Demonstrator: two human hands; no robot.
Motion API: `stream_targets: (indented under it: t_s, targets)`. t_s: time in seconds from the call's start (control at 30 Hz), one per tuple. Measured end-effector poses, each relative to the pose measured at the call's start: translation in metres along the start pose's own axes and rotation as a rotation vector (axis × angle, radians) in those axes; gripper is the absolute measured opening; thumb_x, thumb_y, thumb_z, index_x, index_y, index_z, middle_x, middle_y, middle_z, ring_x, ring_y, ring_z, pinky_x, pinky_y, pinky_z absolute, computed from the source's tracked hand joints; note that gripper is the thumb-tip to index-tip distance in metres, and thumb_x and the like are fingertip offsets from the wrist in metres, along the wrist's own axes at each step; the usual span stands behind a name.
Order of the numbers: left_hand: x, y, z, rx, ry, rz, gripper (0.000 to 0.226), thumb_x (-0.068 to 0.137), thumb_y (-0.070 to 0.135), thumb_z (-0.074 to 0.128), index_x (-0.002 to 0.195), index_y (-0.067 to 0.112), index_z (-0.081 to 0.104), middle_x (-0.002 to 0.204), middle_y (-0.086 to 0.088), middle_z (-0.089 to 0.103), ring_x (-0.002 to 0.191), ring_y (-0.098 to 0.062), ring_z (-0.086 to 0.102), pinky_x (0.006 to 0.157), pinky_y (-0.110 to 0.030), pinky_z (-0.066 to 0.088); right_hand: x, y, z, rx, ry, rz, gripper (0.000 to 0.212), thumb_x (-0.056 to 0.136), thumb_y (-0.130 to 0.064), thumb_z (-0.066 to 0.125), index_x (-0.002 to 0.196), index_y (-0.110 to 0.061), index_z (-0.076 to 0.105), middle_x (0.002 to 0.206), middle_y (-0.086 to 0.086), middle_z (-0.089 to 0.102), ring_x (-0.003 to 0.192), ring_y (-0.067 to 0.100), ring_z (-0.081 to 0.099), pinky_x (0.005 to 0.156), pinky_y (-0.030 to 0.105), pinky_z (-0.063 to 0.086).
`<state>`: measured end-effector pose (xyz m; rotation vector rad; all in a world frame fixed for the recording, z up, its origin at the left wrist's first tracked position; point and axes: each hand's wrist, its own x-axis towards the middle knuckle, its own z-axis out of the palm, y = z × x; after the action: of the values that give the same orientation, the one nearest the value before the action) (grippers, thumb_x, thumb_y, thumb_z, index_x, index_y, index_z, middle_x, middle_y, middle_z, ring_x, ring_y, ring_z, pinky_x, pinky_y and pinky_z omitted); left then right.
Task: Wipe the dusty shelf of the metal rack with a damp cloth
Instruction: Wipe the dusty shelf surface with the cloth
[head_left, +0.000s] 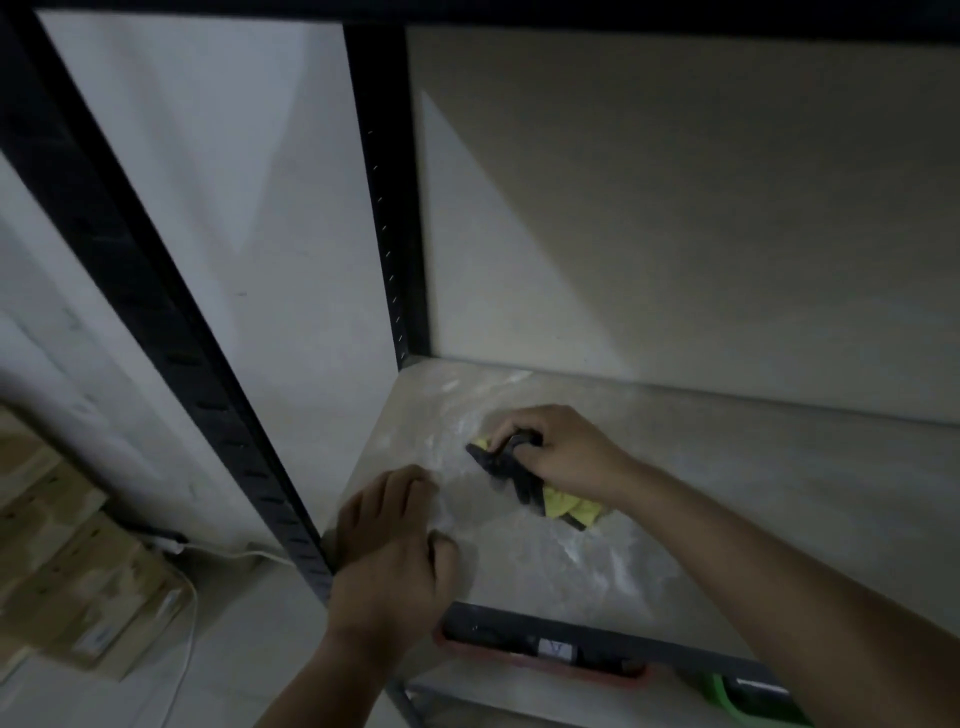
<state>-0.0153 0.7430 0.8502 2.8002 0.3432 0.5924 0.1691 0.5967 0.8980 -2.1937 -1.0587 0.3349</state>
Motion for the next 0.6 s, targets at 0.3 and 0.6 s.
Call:
stream_targets:
  t_s: [0.3,0.6]
  targets:
    - [0.001,-0.002,0.001,0.005,-0.003,0.002,0.028,0.073,0.025,0.058,0.101,0.018,0.057,0.110,0.001,0.054,0.105,-0.026,0.055,0.090,-0.039,0.042,0.067,0.045,-0.016,-0.278,0.198,0.038,0.037,0.071,-0.018,0.050,0.103,-0.017,0.069,0.099,0.006,0.070,0.093,0.029,0.064,0.082,0.032,0.051]
    - [0.000,-0.001,0.002,0.009,-0.013,0.017,0.027,0.077,0.026,0.056,0.103,0.019,0.055,0.111,0.001,0.053,0.103,-0.025,0.053,0.089,-0.037,0.040,0.005,-0.006,-0.009,0.001,-0.161,-0.003,0.033,0.082,-0.003,0.054,0.100,-0.023,0.073,0.101,-0.021,0.066,0.092,-0.010,0.060,0.076,0.002,0.041]
